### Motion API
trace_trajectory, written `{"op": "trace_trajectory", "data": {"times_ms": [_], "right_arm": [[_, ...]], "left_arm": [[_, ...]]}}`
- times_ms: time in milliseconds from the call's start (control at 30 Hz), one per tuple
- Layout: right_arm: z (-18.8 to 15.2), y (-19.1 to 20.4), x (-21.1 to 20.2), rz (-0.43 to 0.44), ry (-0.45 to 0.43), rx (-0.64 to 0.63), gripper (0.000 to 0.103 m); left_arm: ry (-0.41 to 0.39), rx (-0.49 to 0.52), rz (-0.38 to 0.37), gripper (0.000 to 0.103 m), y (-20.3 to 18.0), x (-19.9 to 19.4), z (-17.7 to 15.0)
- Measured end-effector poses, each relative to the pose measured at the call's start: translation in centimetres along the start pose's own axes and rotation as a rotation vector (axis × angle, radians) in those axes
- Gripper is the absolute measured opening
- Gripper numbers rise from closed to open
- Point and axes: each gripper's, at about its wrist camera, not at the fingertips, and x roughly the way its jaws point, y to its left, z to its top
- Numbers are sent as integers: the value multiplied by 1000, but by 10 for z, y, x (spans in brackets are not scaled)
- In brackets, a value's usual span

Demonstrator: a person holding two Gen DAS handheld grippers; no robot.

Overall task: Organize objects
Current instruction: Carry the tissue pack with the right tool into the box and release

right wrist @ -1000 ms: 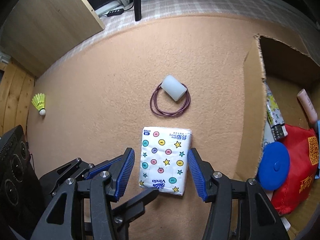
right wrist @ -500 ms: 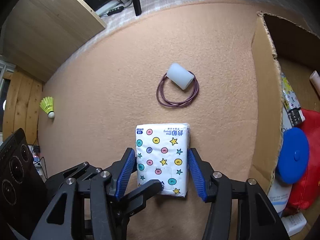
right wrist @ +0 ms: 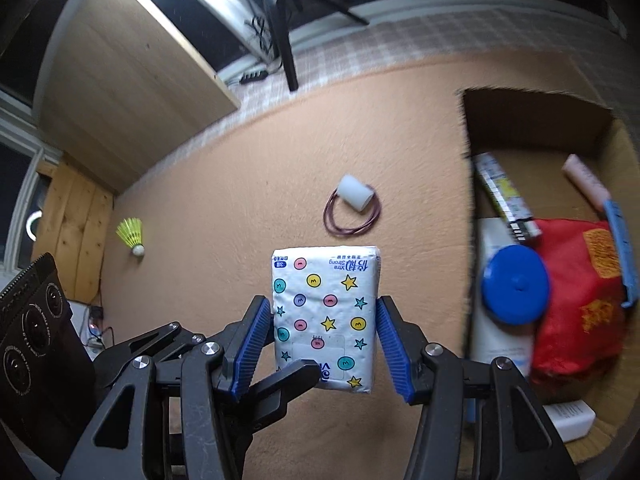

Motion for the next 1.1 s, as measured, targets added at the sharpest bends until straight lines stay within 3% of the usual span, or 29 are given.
{"op": "trace_trajectory", "data": {"times_ms": [433,1100], "right_arm": [[13,-56,-55,-40,-141,51,51],[52,-126,-68,-104,-189,75,51]], "left_arm": [[-26,91,-37,33,-66,33,46],[-9,129,-31,33,-108,113,104]]}}
